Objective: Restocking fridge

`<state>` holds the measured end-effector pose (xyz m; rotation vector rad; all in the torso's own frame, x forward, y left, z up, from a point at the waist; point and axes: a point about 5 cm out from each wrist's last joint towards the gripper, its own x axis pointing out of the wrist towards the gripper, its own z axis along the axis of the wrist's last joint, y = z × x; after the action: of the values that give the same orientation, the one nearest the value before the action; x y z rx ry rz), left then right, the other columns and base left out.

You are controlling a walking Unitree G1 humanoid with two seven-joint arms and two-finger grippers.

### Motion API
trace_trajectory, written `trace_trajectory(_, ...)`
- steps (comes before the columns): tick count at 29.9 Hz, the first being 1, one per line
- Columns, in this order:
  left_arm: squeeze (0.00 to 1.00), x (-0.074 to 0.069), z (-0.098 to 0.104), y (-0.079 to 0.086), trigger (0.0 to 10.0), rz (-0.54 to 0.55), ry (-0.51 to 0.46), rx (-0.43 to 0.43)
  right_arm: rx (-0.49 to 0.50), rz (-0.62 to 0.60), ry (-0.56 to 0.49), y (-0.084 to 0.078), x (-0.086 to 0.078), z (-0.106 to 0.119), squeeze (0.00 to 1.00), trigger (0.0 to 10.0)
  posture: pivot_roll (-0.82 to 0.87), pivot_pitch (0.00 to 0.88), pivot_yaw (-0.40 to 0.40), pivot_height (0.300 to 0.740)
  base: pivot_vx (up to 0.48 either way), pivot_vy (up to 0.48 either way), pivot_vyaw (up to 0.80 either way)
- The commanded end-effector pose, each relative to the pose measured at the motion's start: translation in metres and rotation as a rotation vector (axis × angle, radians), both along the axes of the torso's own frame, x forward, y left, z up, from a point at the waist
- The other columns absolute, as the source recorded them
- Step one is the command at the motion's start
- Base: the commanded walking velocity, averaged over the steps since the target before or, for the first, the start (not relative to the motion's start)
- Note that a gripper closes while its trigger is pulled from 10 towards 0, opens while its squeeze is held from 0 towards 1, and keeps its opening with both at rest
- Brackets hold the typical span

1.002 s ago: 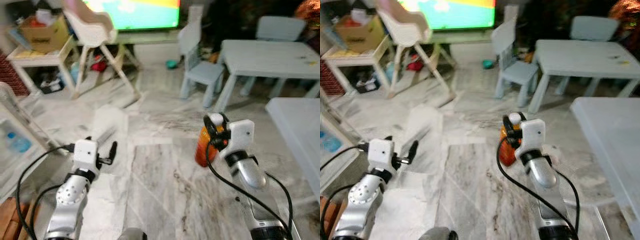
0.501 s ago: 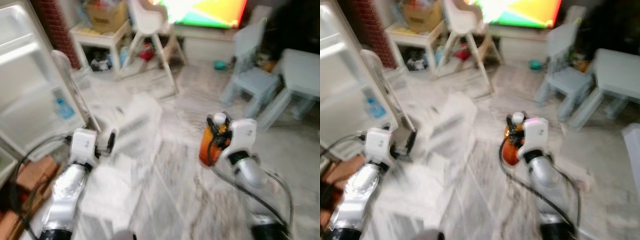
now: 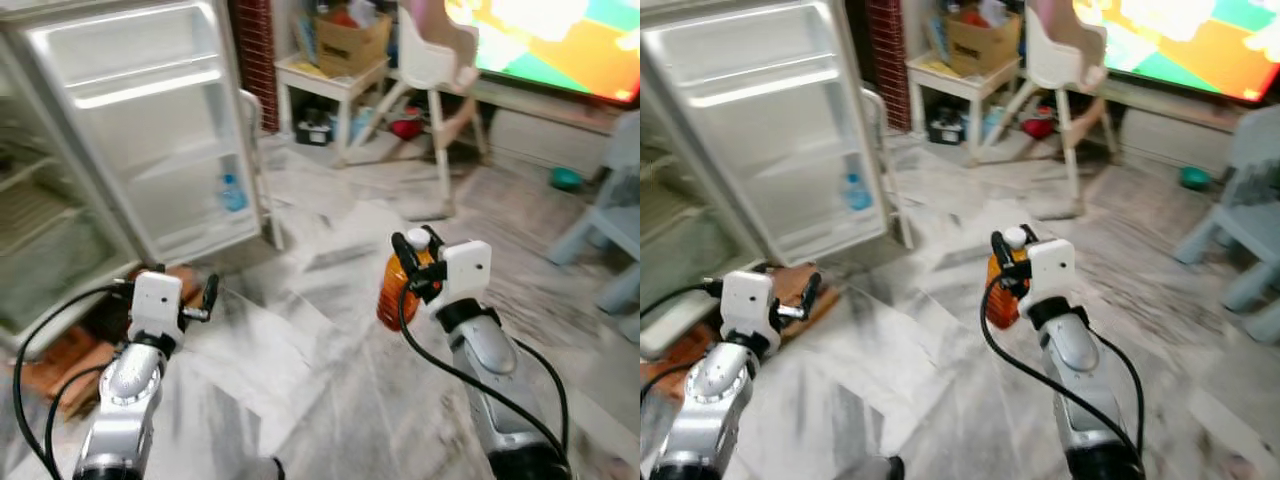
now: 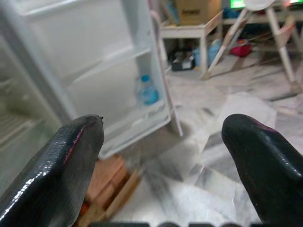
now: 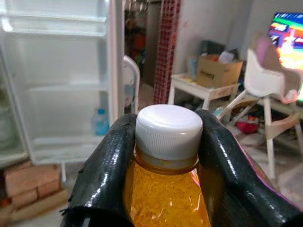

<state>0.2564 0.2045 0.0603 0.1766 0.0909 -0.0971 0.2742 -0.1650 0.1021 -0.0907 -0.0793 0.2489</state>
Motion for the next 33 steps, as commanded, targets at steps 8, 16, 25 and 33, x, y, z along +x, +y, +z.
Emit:
trace_trajectory(8,0.0,-0.006,-0.001,0.019,10.0,0.015,0.016,0.032,-0.02,-0.02,-0.018,-0.008,-0.002,0.001,0.0,10.0,0.02,0.0,-0.01,0.74,0.0,0.0,0.8)
trace_trajectory(16,0.0,-0.002,0.006,0.013,10.0,0.001,-0.023,-0.017,-0.012,0.001,-0.034,-0.001,0.004,0.005,0.0,10.0,0.03,0.0,-0.013,0.74,0.031,0.0,0.8)
trace_trajectory(25,0.0,-0.006,0.002,0.009,10.0,-0.006,-0.018,-0.035,-0.005,-0.016,-0.034,-0.005,0.007,0.006,0.0,10.0,0.03,0.0,-0.015,0.74,0.304,0.0,0.11)
trace_trajectory(33,0.0,-0.001,0.004,0.004,10.0,-0.012,-0.033,-0.051,0.003,-0.014,-0.042,-0.005,0.009,0.008,0.0,10.0,0.03,0.0,-0.016,0.74,0.379,0.0,0.0)
